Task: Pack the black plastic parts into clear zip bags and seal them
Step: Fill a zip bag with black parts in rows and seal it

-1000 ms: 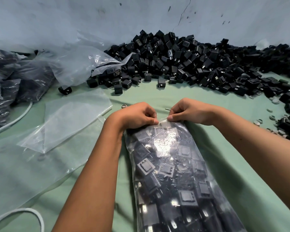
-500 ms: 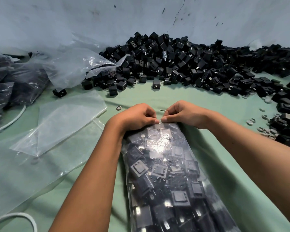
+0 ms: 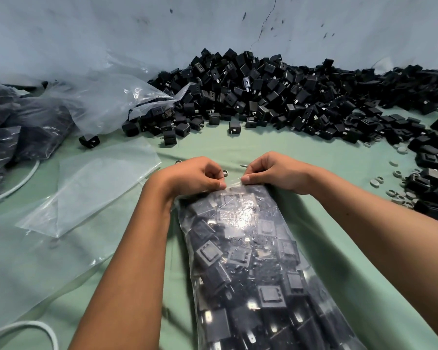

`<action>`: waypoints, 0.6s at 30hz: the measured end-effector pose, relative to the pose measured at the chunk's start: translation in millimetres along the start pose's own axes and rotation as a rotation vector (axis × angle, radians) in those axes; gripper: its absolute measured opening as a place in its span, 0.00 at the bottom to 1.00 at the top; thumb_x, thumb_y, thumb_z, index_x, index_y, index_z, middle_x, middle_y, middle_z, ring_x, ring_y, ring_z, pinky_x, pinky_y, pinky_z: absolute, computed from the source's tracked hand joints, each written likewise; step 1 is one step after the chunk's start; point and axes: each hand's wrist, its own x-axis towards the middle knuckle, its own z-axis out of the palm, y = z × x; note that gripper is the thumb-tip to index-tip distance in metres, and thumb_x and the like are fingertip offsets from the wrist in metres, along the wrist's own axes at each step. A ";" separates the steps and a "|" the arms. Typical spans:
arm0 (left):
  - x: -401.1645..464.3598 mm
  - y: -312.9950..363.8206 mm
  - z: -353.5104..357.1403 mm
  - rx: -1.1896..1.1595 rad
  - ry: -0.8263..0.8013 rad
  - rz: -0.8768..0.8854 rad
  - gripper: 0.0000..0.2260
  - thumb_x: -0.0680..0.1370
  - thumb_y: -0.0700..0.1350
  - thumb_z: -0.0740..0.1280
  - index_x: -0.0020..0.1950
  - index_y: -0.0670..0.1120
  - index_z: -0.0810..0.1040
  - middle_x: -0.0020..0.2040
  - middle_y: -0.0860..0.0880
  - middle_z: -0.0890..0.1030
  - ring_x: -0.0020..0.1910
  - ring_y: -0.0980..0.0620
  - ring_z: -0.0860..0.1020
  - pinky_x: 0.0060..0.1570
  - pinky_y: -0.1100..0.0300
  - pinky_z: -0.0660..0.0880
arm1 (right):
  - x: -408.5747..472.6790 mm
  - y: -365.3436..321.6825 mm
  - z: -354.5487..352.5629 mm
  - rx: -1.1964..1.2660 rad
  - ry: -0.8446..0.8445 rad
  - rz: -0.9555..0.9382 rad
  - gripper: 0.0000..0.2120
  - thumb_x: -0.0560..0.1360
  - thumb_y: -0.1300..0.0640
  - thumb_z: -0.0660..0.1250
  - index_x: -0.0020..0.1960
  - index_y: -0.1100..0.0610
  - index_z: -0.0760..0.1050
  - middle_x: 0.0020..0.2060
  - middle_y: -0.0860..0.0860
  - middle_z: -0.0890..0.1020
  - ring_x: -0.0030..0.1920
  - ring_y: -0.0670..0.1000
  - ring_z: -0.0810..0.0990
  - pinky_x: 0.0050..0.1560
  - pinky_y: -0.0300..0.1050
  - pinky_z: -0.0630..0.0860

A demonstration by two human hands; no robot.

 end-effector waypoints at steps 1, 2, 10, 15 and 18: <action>-0.3 0.2 0.5 -0.006 -0.002 0.005 0.10 0.81 0.48 0.71 0.39 0.51 0.81 0.33 0.58 0.80 0.34 0.57 0.74 0.43 0.56 0.72 | -0.1 0.2 0.2 0.008 0.002 0.002 0.07 0.78 0.57 0.73 0.43 0.58 0.84 0.35 0.49 0.82 0.37 0.44 0.76 0.43 0.38 0.73; -0.7 0.3 1.0 -0.010 -0.003 0.008 0.10 0.81 0.47 0.71 0.39 0.51 0.81 0.33 0.58 0.79 0.33 0.58 0.74 0.42 0.57 0.71 | -0.1 0.6 0.5 0.016 0.003 0.004 0.07 0.78 0.57 0.73 0.43 0.58 0.84 0.34 0.49 0.82 0.36 0.44 0.76 0.43 0.38 0.73; -5.6 -3.4 -6.2 0.042 0.053 -0.049 0.08 0.79 0.48 0.73 0.42 0.47 0.85 0.34 0.55 0.82 0.33 0.59 0.76 0.43 0.59 0.73 | -0.4 2.0 0.1 0.058 0.016 0.007 0.06 0.78 0.57 0.73 0.44 0.58 0.84 0.36 0.50 0.84 0.37 0.45 0.78 0.46 0.40 0.74; -7.3 -3.4 -6.8 0.040 0.031 -0.036 0.09 0.80 0.46 0.71 0.40 0.48 0.83 0.34 0.56 0.82 0.33 0.59 0.77 0.41 0.59 0.73 | -1.7 1.5 1.7 0.065 0.028 0.003 0.06 0.78 0.57 0.73 0.44 0.58 0.84 0.35 0.50 0.84 0.35 0.44 0.79 0.43 0.37 0.75; -9.2 -6.5 -5.8 -0.071 0.073 -0.017 0.08 0.79 0.43 0.72 0.40 0.48 0.84 0.35 0.54 0.83 0.35 0.57 0.78 0.42 0.59 0.74 | -2.5 0.7 2.1 0.085 0.045 0.000 0.06 0.78 0.57 0.73 0.44 0.58 0.84 0.35 0.50 0.84 0.35 0.45 0.79 0.41 0.37 0.76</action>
